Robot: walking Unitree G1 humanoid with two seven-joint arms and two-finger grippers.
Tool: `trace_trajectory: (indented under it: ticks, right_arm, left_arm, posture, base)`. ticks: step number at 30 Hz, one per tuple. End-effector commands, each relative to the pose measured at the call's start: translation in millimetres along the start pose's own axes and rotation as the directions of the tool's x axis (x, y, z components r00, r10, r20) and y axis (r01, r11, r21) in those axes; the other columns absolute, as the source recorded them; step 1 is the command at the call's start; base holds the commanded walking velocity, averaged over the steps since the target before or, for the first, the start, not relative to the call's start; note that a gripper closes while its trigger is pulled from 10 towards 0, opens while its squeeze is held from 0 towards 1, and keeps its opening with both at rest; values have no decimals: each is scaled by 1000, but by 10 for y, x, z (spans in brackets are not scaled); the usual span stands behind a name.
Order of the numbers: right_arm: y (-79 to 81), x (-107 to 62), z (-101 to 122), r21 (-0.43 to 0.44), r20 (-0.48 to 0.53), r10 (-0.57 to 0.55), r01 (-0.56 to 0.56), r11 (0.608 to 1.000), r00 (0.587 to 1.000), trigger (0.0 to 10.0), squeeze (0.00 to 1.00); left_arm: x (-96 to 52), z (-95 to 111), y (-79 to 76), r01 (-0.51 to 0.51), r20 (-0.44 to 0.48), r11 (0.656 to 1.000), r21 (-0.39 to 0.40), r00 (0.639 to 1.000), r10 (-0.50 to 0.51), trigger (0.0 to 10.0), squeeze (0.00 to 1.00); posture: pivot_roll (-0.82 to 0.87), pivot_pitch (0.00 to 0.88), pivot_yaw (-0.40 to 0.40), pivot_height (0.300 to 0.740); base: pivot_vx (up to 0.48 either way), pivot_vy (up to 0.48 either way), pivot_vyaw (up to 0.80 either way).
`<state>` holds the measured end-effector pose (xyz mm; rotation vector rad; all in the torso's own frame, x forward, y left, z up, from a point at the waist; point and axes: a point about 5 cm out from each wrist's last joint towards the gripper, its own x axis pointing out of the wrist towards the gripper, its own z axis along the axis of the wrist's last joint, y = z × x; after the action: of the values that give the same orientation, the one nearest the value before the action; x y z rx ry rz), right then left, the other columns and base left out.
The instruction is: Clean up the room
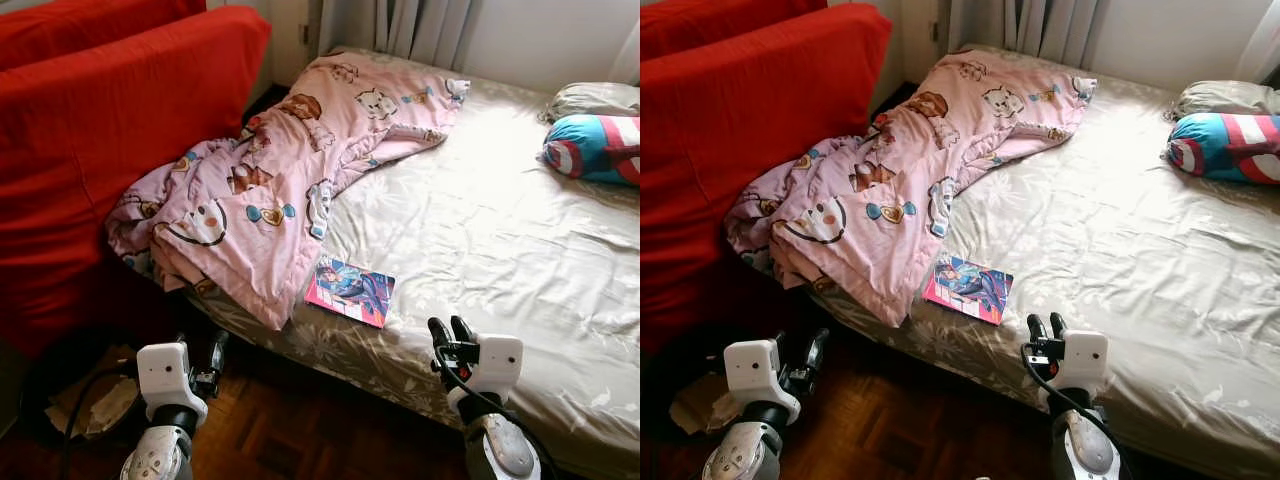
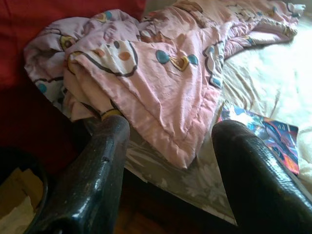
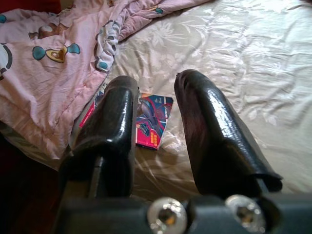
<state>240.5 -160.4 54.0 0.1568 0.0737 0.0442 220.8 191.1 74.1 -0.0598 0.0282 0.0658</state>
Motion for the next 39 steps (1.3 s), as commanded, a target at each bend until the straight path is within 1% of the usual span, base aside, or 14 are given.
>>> trace_trajectory:
  ticks: [1,11,24,26,35,39]
  right_arm:
    - [-15,11,9,10,-2,-10,10,1000,1000,10000,0]
    - [28,33,4,26,-3,2,-2,1000,1000,10000,0]
    - [34,41,-8,31,3,-8,8,999,1000,10000,0]
    - [24,40,-8,30,7,-23,23,999,1000,10000,0]
    - [-60,34,-50,31,-10,-53,53,998,999,10000,0]
    - [-66,47,-66,29,-18,-53,53,998,998,10000,0]
  left_arm:
    - [-8,31,14,-10,6,1000,-16,1000,10,10000,0]
    - [-3,52,18,-8,9,1000,-19,1000,8,10000,0]
    - [-4,63,10,-6,9,1000,-18,1000,6,10000,0]
    - [-7,65,8,-4,9,1000,-17,1000,4,10000,0]
    - [-24,52,23,-8,0,1000,-9,1000,8,10000,0]
    - [-28,51,18,-10,3,1000,-11,1000,10,10000,0]
  posture:
    - [40,192,-56,740]
    - [37,201,-50,740]
    - [41,202,-50,740]
    - [45,201,-51,740]
    - [48,201,-52,740]
    - [49,196,-53,740]
  base:
    - [259,0,0]
    - [267,0,0]
    - [280,0,0]
    - [251,0,0]
    - [0,0,0]
    - [0,0,-664]
